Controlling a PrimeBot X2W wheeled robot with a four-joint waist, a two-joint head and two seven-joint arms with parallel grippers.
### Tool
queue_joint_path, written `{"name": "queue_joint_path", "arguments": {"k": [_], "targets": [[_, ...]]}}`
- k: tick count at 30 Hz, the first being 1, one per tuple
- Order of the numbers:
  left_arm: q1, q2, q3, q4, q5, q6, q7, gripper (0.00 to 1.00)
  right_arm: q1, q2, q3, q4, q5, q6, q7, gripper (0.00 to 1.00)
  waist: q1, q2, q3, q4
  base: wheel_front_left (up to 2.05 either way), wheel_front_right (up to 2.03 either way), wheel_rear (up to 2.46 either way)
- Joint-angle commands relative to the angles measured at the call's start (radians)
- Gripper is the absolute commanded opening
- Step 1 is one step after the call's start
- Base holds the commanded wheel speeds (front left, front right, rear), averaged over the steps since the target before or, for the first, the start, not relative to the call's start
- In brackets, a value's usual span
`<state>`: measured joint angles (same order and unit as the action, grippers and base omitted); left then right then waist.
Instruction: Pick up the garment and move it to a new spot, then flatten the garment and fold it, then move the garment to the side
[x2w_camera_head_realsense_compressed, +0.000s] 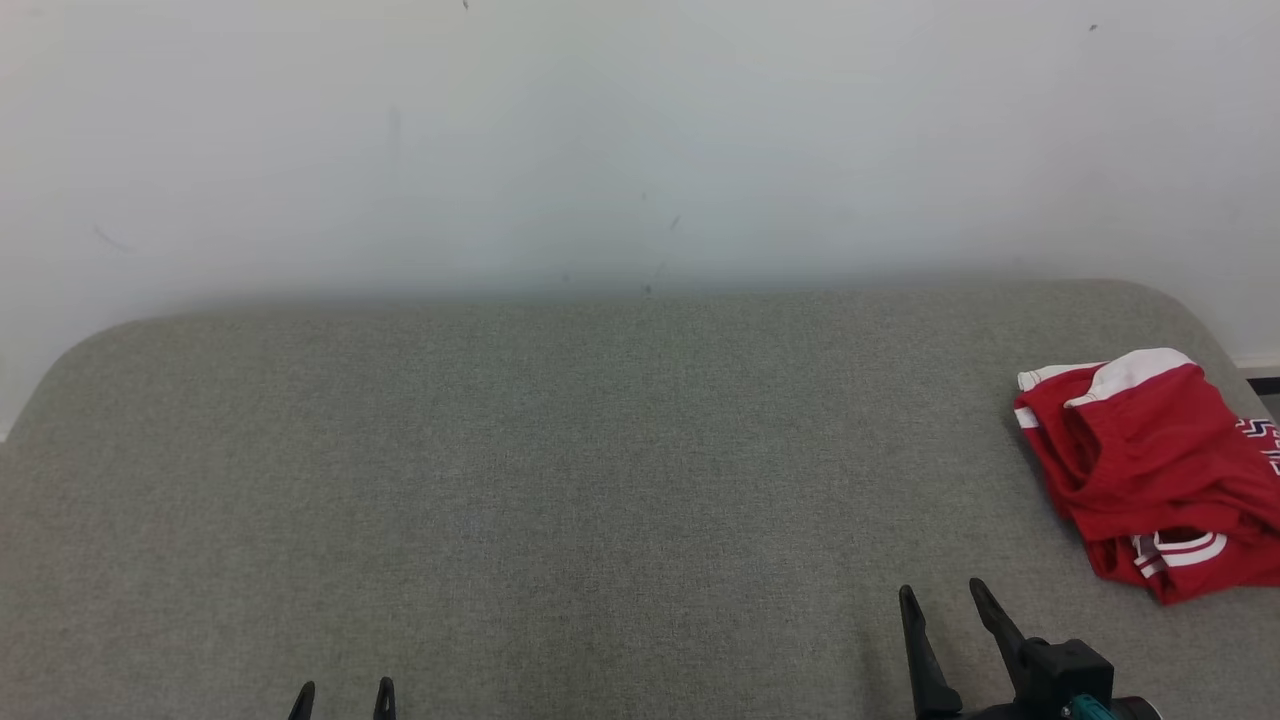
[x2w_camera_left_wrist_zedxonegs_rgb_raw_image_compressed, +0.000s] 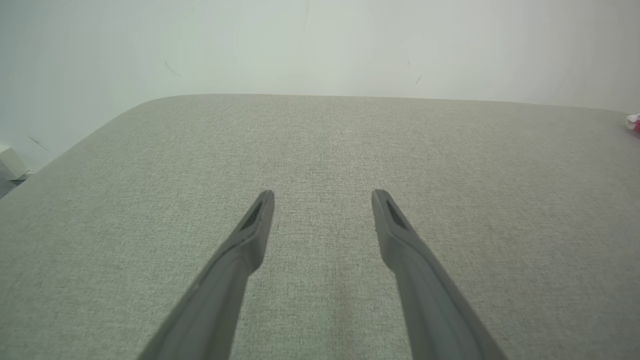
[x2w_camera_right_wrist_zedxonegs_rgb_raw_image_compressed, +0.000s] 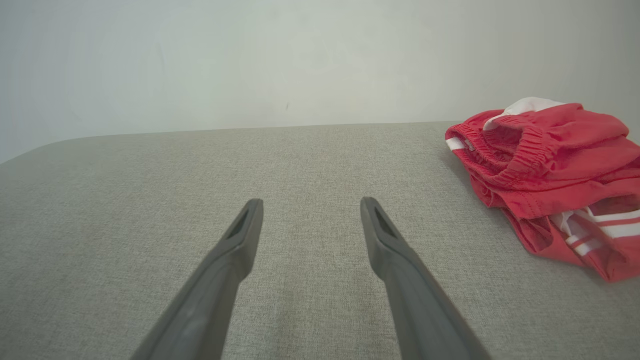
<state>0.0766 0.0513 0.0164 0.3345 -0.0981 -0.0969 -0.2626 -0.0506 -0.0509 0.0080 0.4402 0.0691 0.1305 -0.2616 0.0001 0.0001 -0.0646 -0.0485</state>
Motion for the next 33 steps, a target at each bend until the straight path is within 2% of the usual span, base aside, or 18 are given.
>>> {"name": "queue_joint_path", "arguments": {"k": [1,12,13,14,28,29,33], "targets": [[0.006,-0.001,0.002,0.001,0.005,-0.001,-0.003,1.00,0.003,0.001,0.001,-0.002,0.004,0.000,-0.004,1.00,-0.0001,-0.0001,0.001,0.000,0.00,0.00,0.00],[0.008,-0.001,0.004,0.007,0.008,-0.004,-0.003,1.00,0.006,0.001,0.007,-0.008,0.005,0.000,-0.004,1.00,-0.0001,-0.0001,0.001,-0.003,0.00,0.00,0.00],[0.007,-0.002,0.010,0.007,0.003,-0.001,-0.003,1.00,0.002,0.000,0.015,-0.006,0.001,0.000,-0.003,1.00,-0.0001,-0.0001,0.002,-0.046,0.00,0.00,0.00],[0.005,0.000,0.004,0.006,0.002,-0.002,-0.003,1.00,0.002,0.001,0.008,-0.007,0.000,-0.001,-0.004,1.00,-0.0001,-0.0001,0.004,-0.060,0.00,0.00,0.00],[-0.007,-0.001,-0.008,0.022,-0.035,-0.006,-0.003,1.00,-0.001,0.001,0.017,-0.002,-0.009,0.000,-0.003,1.00,-0.0001,-0.0001,0.013,-0.063,0.00,0.00,0.00],[-0.001,0.000,-0.008,0.020,-0.036,-0.003,0.000,0.00,-0.001,0.000,0.015,-0.003,-0.004,0.000,-0.002,0.00,0.0000,-0.0001,0.013,-0.063,0.00,0.00,0.00],[0.007,-0.004,-0.008,0.055,-0.042,-0.008,0.006,0.00,0.018,0.002,0.013,0.031,-0.001,0.000,0.004,0.00,0.0000,-0.0001,0.014,-0.063,0.00,0.00,0.00]]}}
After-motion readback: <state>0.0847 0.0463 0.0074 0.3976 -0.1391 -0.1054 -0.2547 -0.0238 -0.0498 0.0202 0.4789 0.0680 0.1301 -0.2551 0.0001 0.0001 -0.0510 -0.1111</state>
